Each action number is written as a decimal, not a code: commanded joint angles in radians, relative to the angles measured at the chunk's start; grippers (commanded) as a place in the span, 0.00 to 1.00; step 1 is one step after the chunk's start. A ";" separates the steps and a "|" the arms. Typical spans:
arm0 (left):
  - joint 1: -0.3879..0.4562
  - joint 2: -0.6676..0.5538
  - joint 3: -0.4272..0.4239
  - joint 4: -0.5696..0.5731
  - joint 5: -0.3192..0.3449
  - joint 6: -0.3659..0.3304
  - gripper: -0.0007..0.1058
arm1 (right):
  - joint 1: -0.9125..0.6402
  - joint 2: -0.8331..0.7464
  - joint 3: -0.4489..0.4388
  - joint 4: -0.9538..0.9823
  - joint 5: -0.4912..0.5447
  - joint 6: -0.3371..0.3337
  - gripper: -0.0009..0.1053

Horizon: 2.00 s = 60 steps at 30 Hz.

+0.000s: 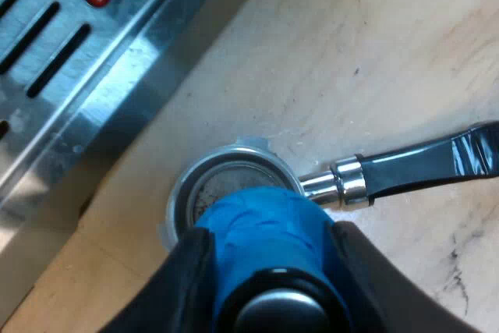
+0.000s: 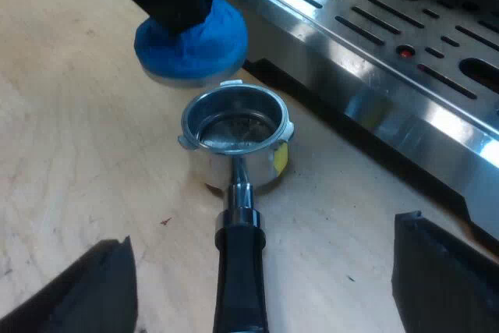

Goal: Grind coffee beans and then tamp

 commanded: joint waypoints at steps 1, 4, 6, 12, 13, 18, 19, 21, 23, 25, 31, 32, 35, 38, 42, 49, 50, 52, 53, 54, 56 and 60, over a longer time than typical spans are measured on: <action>0.000 0.021 -0.007 -0.019 -0.013 -0.010 0.01 | 0.002 -0.006 -0.001 -0.016 -0.001 -0.004 0.66; 0.000 0.036 -0.007 -0.033 -0.012 -0.010 0.01 | 0.002 -0.006 -0.001 -0.016 -0.001 -0.004 0.66; 0.000 0.040 -0.007 -0.047 -0.012 -0.010 0.01 | 0.002 -0.006 -0.001 -0.016 -0.001 -0.004 0.66; 0.000 0.045 -0.007 -0.071 -0.012 -0.015 0.01 | 0.002 -0.006 -0.001 -0.016 -0.001 -0.004 0.66; 0.000 0.051 -0.007 -0.071 -0.012 -0.015 0.01 | 0.002 -0.006 -0.001 -0.016 -0.001 -0.004 0.66; 0.000 0.080 -0.007 -0.086 0.008 -0.015 0.01 | 0.002 -0.006 -0.001 -0.016 -0.001 -0.004 0.66; 0.000 0.085 -0.007 -0.094 0.013 -0.015 0.01 | 0.002 -0.006 -0.001 -0.016 -0.001 -0.004 0.66; 0.000 0.090 -0.007 -0.097 0.013 -0.015 0.01 | 0.002 -0.006 -0.001 -0.016 -0.001 -0.004 0.66; 0.000 0.093 -0.007 -0.083 0.002 -0.021 0.01 | 0.002 -0.006 -0.001 -0.016 -0.001 -0.004 0.66; 0.000 0.092 -0.007 -0.063 -0.015 -0.022 0.01 | 0.002 -0.006 -0.001 -0.016 -0.001 -0.004 0.66; 0.000 0.092 0.012 -0.079 -0.019 -0.022 0.01 | 0.002 -0.006 -0.001 -0.016 -0.001 -0.004 0.66; 0.000 0.092 0.015 -0.081 -0.019 -0.022 0.01 | 0.002 -0.006 -0.001 -0.016 -0.001 -0.004 0.66; 0.000 0.093 0.032 -0.100 -0.019 -0.022 0.01 | 0.002 -0.006 -0.001 -0.016 -0.001 -0.004 0.66; 0.000 0.093 0.035 -0.120 -0.015 -0.022 0.01 | 0.002 -0.006 -0.001 -0.016 -0.001 -0.004 0.66; 0.000 0.093 0.035 -0.140 -0.011 -0.022 0.01 | 0.002 -0.006 -0.001 -0.016 -0.001 -0.004 0.66; 0.000 0.095 0.035 -0.144 -0.032 -0.022 0.01 | 0.002 -0.006 -0.001 -0.016 -0.001 -0.004 0.66; 0.000 0.095 0.035 -0.144 -0.037 -0.022 0.01 | 0.002 -0.006 -0.001 -0.016 -0.001 -0.004 0.66; 0.000 0.103 0.036 -0.145 -0.042 -0.022 0.01 | 0.002 -0.006 -0.001 -0.016 -0.001 -0.004 0.66; 0.000 0.108 0.036 -0.145 -0.042 -0.022 0.01 | 0.002 -0.006 -0.001 -0.016 -0.001 -0.004 0.66; 0.000 0.119 0.036 -0.145 -0.039 -0.022 0.01 | 0.002 -0.006 -0.001 -0.016 -0.001 -0.004 0.66; 0.000 0.136 0.036 -0.145 -0.035 -0.022 0.01 | 0.002 -0.006 -0.001 -0.016 -0.001 -0.004 0.66; 0.000 0.156 0.036 -0.145 -0.035 -0.022 0.01 | 0.002 -0.006 -0.001 -0.016 -0.001 -0.004 0.66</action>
